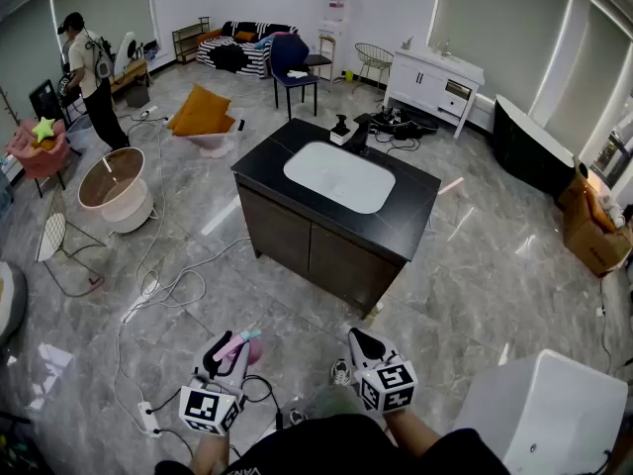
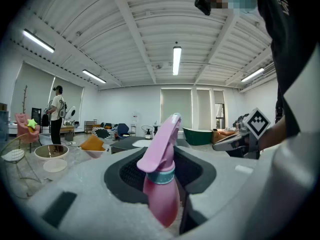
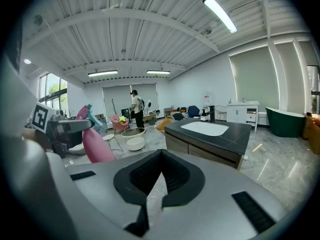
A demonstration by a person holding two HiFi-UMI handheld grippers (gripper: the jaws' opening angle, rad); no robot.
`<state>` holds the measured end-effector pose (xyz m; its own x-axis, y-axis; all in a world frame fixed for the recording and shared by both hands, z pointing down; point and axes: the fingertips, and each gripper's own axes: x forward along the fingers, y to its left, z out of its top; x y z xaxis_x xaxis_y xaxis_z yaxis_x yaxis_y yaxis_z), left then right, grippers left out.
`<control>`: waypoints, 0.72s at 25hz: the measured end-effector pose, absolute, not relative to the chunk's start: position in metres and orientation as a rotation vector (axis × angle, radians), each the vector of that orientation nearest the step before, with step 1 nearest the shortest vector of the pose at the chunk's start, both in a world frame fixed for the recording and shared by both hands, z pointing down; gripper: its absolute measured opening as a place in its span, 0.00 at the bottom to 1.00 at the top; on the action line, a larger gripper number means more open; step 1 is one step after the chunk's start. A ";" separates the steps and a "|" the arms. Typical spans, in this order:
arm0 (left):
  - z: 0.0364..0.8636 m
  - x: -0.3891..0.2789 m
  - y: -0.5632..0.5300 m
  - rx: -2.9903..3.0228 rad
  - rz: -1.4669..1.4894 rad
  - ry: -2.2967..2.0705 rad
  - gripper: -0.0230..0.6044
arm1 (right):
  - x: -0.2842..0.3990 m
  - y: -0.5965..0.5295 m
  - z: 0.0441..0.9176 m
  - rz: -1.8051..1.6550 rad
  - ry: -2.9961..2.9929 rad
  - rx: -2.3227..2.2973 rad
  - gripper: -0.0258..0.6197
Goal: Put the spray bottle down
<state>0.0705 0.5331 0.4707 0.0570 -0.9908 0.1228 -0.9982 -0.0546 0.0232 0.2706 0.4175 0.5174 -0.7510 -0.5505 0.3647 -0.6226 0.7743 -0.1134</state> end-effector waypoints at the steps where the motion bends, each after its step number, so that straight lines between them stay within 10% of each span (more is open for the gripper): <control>1: 0.472 0.069 0.531 2.194 0.110 -2.088 0.26 | 0.269 0.414 0.517 0.354 -2.670 0.903 0.04; 18: 0.473 0.035 0.382 2.154 0.102 -2.133 0.26 | 0.231 0.266 0.527 0.411 -2.692 0.851 0.04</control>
<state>0.0349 0.3823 0.4728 0.0112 -0.9922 0.1241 -0.9995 -0.0076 0.0296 0.2313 0.2656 0.5269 -0.7844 -0.5103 0.3524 -0.5923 0.7851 -0.1815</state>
